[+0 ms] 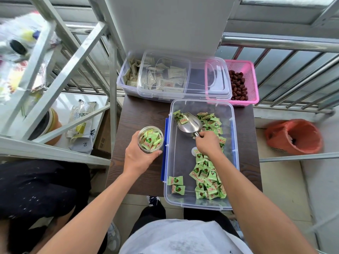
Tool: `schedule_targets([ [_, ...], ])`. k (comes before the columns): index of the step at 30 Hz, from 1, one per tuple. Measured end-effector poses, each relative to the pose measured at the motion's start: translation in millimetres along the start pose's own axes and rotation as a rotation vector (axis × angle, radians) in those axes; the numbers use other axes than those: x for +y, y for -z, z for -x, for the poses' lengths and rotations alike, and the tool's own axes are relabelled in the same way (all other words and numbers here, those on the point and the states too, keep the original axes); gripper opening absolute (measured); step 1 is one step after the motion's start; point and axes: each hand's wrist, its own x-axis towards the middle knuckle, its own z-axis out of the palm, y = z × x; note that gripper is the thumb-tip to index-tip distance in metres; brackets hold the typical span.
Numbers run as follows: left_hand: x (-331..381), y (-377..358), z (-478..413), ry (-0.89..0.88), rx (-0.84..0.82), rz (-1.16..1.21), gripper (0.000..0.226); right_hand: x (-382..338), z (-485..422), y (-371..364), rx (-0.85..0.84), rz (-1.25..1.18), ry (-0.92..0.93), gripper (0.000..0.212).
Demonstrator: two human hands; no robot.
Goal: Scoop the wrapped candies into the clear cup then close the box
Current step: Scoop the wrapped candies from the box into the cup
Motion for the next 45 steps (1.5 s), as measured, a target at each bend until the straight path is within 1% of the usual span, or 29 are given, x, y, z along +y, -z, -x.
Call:
schedule_targets([
  [3,-0.4,-0.6,0.4,0.007,0.006,-0.001,0.082,3.6,0.3,-3.7,0.019,0.076,0.010,0.019],
  [5,-0.4,-0.6,1.1,0.010,0.009,0.000,0.082,14.5,5.1,-9.7,0.079,0.147,0.030,0.014],
  [8,-0.5,-0.4,1.4,0.006,0.010,-0.001,0.082,26.3,13.9,-15.0,0.210,0.345,0.159,0.013],
  [10,-0.4,-0.4,0.9,0.010,0.010,-0.001,0.082,26.4,16.3,-15.1,0.229,0.361,0.179,0.015],
  [15,-0.6,-0.6,1.3,0.002,0.015,0.002,0.082,9.4,11.8,-11.9,0.070,0.089,0.073,0.024],
  [17,-1.1,-0.4,0.8,0.000,0.014,-0.003,0.082,7.3,11.8,-11.2,0.071,0.052,0.049,0.031],
  [23,-0.1,0.6,-0.4,-0.005,0.001,-0.008,0.082,24.6,13.5,-20.4,0.170,0.033,0.046,0.037],
  [25,0.3,0.9,-0.5,-0.003,-0.002,-0.009,0.083,25.5,12.7,-20.6,0.152,-0.021,0.037,0.036],
  [28,0.5,0.8,-1.2,0.008,-0.009,-0.009,0.084,28.4,10.7,-18.1,0.094,-0.133,0.020,0.028],
  [30,1.0,0.9,-1.3,0.012,-0.007,-0.006,0.084,34.0,10.4,-16.6,0.051,-0.220,0.004,0.028],
  [32,2.3,1.2,-0.8,0.010,-0.004,-0.007,0.084,39.4,12.4,-13.9,0.019,-0.250,0.001,0.031],
  [36,2.6,1.8,0.6,0.005,0.003,0.000,0.083,39.9,28.4,7.5,0.021,-0.258,0.032,0.034],
  [40,1.3,1.3,1.6,0.009,0.002,0.012,0.083,26.2,54.4,48.7,-0.026,-0.204,0.183,0.030],
  [42,0.8,1.3,1.6,0.012,0.003,0.017,0.083,11.2,69.6,71.0,-0.055,-0.158,0.254,0.030],
  [45,0.3,2.3,2.0,0.012,-0.004,0.040,0.083,-16.1,89.2,94.2,-0.133,0.014,0.348,0.030],
])
